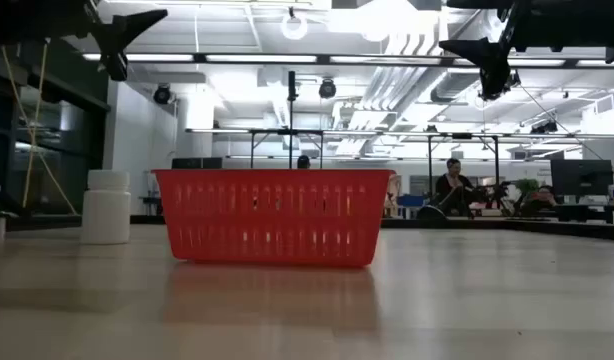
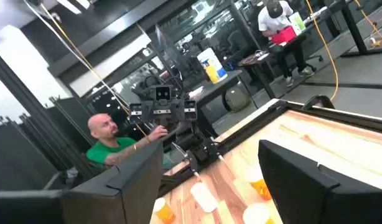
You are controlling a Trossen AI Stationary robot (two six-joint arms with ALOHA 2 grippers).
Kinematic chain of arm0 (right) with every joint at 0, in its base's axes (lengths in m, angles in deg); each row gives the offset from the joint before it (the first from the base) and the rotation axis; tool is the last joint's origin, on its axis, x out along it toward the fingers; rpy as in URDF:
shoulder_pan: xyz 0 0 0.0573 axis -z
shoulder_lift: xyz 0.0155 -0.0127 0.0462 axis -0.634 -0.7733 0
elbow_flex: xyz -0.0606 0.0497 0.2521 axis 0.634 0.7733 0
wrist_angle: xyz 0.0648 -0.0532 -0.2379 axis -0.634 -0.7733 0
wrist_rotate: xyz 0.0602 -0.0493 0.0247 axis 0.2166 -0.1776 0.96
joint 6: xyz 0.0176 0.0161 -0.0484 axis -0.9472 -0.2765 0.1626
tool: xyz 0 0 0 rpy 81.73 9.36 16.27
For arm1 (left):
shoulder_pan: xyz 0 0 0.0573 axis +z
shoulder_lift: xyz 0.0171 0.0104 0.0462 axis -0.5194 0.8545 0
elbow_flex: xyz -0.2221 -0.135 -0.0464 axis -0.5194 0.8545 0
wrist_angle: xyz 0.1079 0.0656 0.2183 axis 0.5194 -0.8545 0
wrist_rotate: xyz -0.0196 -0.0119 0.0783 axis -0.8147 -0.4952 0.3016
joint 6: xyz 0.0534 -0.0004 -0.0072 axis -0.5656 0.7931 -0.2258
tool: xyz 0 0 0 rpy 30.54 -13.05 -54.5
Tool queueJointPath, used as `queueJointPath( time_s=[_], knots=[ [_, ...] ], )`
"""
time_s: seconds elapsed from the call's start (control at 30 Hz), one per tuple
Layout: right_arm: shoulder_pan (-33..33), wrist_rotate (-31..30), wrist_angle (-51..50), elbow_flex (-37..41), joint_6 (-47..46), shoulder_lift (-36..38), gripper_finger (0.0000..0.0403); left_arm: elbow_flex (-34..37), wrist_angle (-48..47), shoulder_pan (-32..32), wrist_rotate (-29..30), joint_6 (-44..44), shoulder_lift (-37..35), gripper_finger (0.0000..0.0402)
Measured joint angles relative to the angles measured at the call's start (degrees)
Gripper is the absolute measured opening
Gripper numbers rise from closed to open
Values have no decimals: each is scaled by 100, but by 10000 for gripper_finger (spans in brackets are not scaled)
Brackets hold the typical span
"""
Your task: Pick and place pill bottles into a basket
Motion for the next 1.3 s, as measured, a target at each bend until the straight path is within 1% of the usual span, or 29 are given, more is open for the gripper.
queueJointPath(
  time_s=[0.13, 0.3, 0.4, 0.5, 0.57, 0.63, 0.73, 0.8, 0.83, 0.93, 1.0, 1.07, 1.13, 1.3],
  knots=[
    [-46, -30, -155, -126, 131, -127, 255, 0, 11, 2, -273, 104, 94, 239],
    [-46, -180, -345, -301, 409, -251, 255, 0, -53, 2, -278, 8, 238, 239],
    [-46, -446, -679, -447, 729, -340, 255, -9, -64, 2, -276, -1, 276, 239],
    [-46, -731, -1090, -689, 988, -477, 255, -185, -326, 2, -258, 0, 281, 239],
    [-44, -775, -1394, -913, 1154, -633, 255, -417, -763, 2, -193, -61, 283, 239],
    [-44, -777, -1851, -1223, 1346, -842, 255, -737, -1357, 2, -59, -304, 374, 239],
    [-46, -891, -2785, -1757, 1628, -1163, 255, -1275, -2334, 2, 165, -535, 528, 239],
    [-46, -1058, -3447, -2087, 1755, -1361, 255, -1578, -2750, 2, 343, -611, 584, 239],
    [-46, -1162, -3792, -2230, 1740, -1451, 255, -1711, -2921, 2, 396, -613, 580, 239],
    [-27, -1573, -4690, -2567, 1176, -1714, 255, -1970, -3448, 2, 550, -611, 573, 239],
    [15, -1657, -4996, -2694, 935, -1866, 255, -2035, -3676, 2, 681, -607, 573, 239],
    [72, -1555, -4875, -2744, 601, -2026, 255, -2032, -3733, 2, 746, -606, 574, 239],
    [140, -1327, -4580, -2746, 504, -2201, 255, -2032, -3731, 2, 747, -590, 575, 239],
    [147, -811, -3836, -2747, 1198, -2750, 255, -2031, -3729, 2, 736, -585, 573, 239]
  ],
)
